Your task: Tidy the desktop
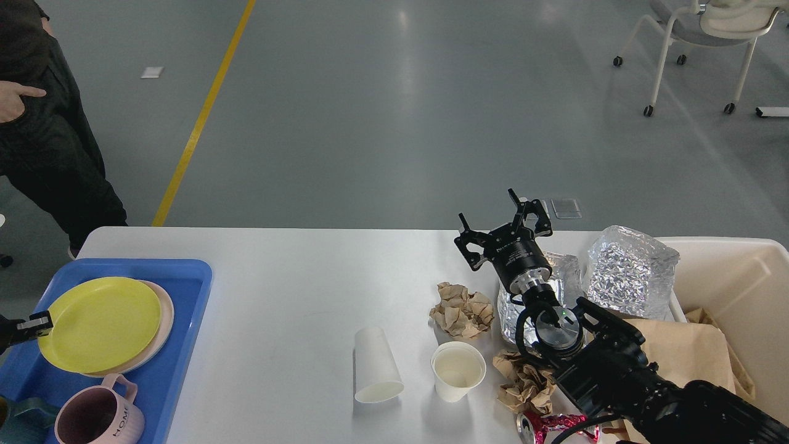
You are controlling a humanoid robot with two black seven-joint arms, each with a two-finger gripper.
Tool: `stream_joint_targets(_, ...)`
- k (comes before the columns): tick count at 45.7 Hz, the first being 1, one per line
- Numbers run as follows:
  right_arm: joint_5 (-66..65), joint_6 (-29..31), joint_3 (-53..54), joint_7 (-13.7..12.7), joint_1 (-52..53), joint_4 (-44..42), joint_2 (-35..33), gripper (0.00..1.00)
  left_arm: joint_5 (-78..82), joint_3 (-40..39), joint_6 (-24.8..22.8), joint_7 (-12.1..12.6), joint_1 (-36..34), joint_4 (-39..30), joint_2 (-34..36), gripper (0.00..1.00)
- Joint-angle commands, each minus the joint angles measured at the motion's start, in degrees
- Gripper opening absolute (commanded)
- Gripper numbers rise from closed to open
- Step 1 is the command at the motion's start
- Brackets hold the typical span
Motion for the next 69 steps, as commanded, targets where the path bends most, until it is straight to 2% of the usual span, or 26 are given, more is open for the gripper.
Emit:
stream_joint_targets(1, 0.0, 0.0, 0.0, 0.0, 0.0, 0.0, 0.0, 1.0, -0.7, 0.0, 0.1, -0.2, 0.0, 0.0, 0.0, 0.37)
stream_joint_targets(11, 0.0, 0.0, 0.1, 0.0, 0.0, 0.0, 0.0, 1.0, -4.2, -0.4, -1.1, -1.2, -1.5, -0.1, 0.8, 0.6)
stream_joint_targets(14, 0.0, 0.0, 0.0, 0.0, 0.0, 0.0, 0.0, 1.0, -5.6, -1.1, -2.2, -2.8, -3.2, 0.0, 1.4, 0.64)
stream_joint_targets(17, 0.0, 0.1, 0.0, 0.0, 0.0, 0.0, 0.0, 1.0, -6.5, -1.3, -4.4, -4.6, -5.9, 0.0, 4.2, 0.69)
stream_joint_targets(24, 0.0, 0.1, 0.0, 0.0, 0.0, 0.0, 0.0, 1.0, -9.7, -3.9, -12.7, -6.6, -16.8, 0.0, 9.6, 0.77)
stream_joint_targets(28, 0.0, 0.0, 0.0, 0.0, 0.0, 0.0, 0.0, 1.0, -15.7, -8.1, -15.4, -7.7, -21.6, 0.0, 10.5, 0.81)
stream_joint_targets(30, 0.0, 0.0, 0.0, 0.0, 0.0, 0.0, 0.0, 1.0, -20.5, -11.4, -16.3, -7.6, -22.4, 0.0, 10.6, 0.83)
stream_joint_targets(34, 0.0, 0.0, 0.0, 0.0, 0.0, 0.0, 0.0, 1.0, -31.7, -19.1, -18.7, -6.8, -22.1, 0.0, 10.1, 0.85)
stream_joint_targets(39, 0.0, 0.0, 0.1, 0.0, 0.0, -0.1, 0.0, 1.0, -43.3, -27.4, -23.2, -4.7, -20.7, -0.3, 7.8, 0.87)
stream_joint_targets(41, 0.0, 0.0, 0.1, 0.0, 0.0, -0.2, 0.0, 1.0, -47.7, -30.5, -23.8, -4.4, -19.9, -0.3, 5.5, 0.88)
stream_joint_targets(44, 0.0, 0.0, 0.1, 0.0, 0.0, -0.3, 0.0, 1.0, -52.2, -34.7, -24.1, -4.3, -17.8, -0.3, 2.2, 0.95)
stream_joint_targets(49, 0.0, 0.0, 0.1, 0.0, 0.0, -0.3, 0.0, 1.0, -54.0, -41.8, -24.4, -4.4, -16.1, -0.3, -2.5, 0.96)
stream_joint_targets(55, 0.0, 0.0, 0.1, 0.0, 0.0, -0.3, 0.0, 1.0, -54.7, -46.7, -21.2, -4.7, -13.3, 3.3, -8.3, 0.97)
stream_joint_targets(63, 0.0, 0.0, 0.1, 0.0, 0.0, -0.3, 0.0, 1.0, -54.5, -52.8, -27.5, -4.5, -7.4, 3.1, -12.7, 0.97)
stream_joint_targets(69, 0.0, 0.0, 0.1, 0.0, 0.0, -0.3, 0.0, 1.0, -54.6, -53.6, -27.5, -4.9, -6.9, 3.2, -15.1, 0.97)
